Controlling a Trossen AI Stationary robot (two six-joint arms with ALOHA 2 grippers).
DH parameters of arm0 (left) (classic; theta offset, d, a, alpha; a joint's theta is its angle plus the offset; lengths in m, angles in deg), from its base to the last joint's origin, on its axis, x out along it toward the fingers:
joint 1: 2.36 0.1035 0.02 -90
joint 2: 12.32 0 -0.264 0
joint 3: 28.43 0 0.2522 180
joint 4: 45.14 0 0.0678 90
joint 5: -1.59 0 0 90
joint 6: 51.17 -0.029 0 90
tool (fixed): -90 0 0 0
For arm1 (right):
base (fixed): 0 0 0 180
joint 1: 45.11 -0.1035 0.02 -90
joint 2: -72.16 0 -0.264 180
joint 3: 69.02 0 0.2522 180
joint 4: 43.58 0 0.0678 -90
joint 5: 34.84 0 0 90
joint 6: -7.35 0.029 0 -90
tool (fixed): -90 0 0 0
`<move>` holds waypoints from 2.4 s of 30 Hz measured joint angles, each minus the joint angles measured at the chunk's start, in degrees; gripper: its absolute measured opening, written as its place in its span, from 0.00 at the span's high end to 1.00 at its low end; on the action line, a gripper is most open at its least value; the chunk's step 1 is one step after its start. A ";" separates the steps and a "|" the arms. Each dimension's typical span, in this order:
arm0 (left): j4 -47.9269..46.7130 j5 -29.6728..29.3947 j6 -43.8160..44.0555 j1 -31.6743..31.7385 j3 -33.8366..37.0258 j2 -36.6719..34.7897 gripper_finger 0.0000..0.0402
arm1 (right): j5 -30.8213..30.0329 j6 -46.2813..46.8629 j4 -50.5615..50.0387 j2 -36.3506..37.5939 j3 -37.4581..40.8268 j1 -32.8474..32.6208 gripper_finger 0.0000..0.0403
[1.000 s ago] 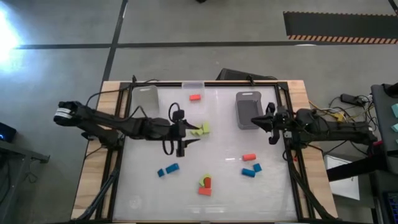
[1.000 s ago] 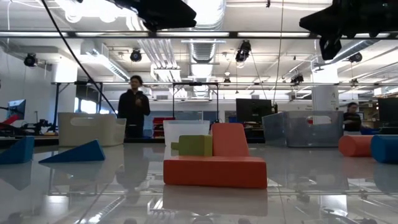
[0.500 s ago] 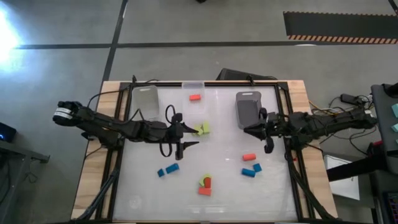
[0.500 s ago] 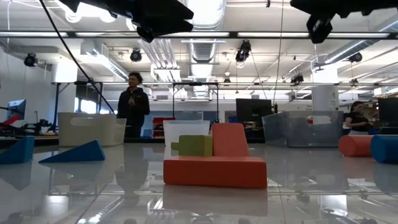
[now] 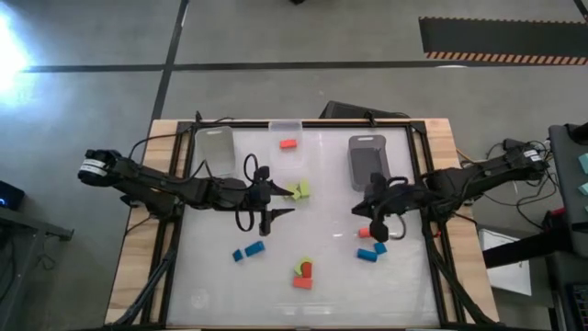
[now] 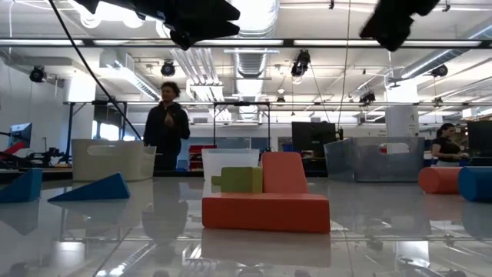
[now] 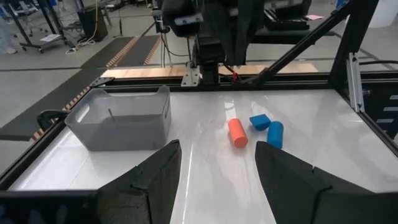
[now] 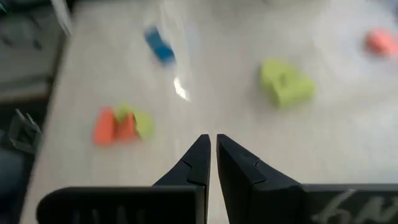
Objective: Sort & place blocks by color
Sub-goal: Put the blue block into the black bin
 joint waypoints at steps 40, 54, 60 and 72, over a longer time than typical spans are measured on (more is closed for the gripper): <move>1.35 0.00 -2.97 0.02 0.14 0.00 0.52 | 0.36 25.43 -15.34 -32.40 -6.40 -24.34 0.57; 1.25 0.00 -3.02 0.02 0.20 -0.02 0.52 | 0.48 23.07 -10.91 -39.20 -6.45 -21.32 0.53; 1.05 0.00 -3.02 0.02 0.31 -0.02 0.52 | 1.41 22.75 -9.75 -40.02 -6.45 -20.56 0.66; 1.23 0.00 -4.15 0.04 0.28 -0.02 0.52 | 1.81 20.60 -9.56 -37.89 -6.43 -19.19 0.71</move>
